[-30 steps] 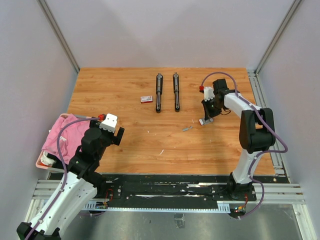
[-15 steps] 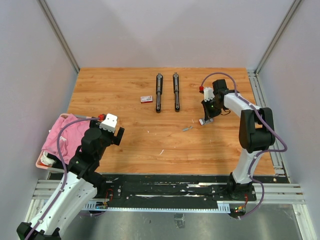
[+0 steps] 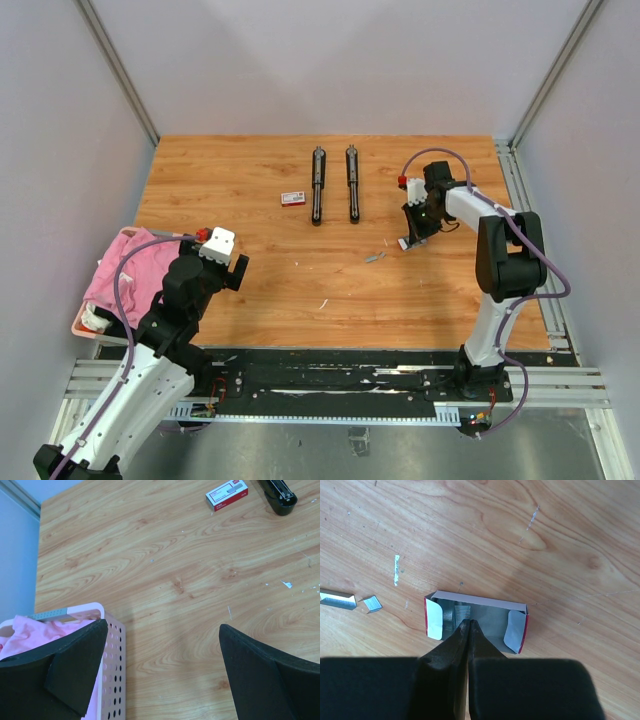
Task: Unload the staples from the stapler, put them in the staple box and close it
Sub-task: Place the staple in the staple box.
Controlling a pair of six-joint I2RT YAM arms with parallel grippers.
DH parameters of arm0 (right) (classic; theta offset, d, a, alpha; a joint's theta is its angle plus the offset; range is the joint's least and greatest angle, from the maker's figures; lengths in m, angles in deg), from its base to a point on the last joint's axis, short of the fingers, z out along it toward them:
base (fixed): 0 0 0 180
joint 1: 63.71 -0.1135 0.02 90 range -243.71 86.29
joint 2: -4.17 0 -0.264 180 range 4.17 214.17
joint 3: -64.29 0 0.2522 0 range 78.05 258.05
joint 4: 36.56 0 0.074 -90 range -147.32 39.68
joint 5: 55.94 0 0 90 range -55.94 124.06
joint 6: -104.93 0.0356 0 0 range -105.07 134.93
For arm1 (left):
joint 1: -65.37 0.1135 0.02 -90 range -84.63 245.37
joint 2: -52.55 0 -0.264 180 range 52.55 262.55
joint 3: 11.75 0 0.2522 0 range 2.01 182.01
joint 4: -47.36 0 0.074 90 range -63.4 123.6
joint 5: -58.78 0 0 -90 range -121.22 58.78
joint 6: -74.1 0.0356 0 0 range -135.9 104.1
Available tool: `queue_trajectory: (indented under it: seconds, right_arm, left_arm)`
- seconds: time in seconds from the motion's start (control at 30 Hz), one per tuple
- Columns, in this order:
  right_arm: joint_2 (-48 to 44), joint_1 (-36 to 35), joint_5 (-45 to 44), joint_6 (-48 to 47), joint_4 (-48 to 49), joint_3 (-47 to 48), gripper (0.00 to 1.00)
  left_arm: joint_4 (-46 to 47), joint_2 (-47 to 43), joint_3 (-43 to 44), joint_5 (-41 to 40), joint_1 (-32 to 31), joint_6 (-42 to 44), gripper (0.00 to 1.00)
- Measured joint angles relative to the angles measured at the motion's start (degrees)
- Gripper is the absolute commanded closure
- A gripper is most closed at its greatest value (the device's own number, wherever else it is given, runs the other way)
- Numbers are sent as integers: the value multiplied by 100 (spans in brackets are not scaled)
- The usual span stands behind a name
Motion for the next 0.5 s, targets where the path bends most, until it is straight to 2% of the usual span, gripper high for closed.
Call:
queue_trajectory:
  seconds: [0.5]
  right_arm:
    - [79,20,4,57,15,0,91]
  left_arm:
    - [0,0,0,0,0,0,2]
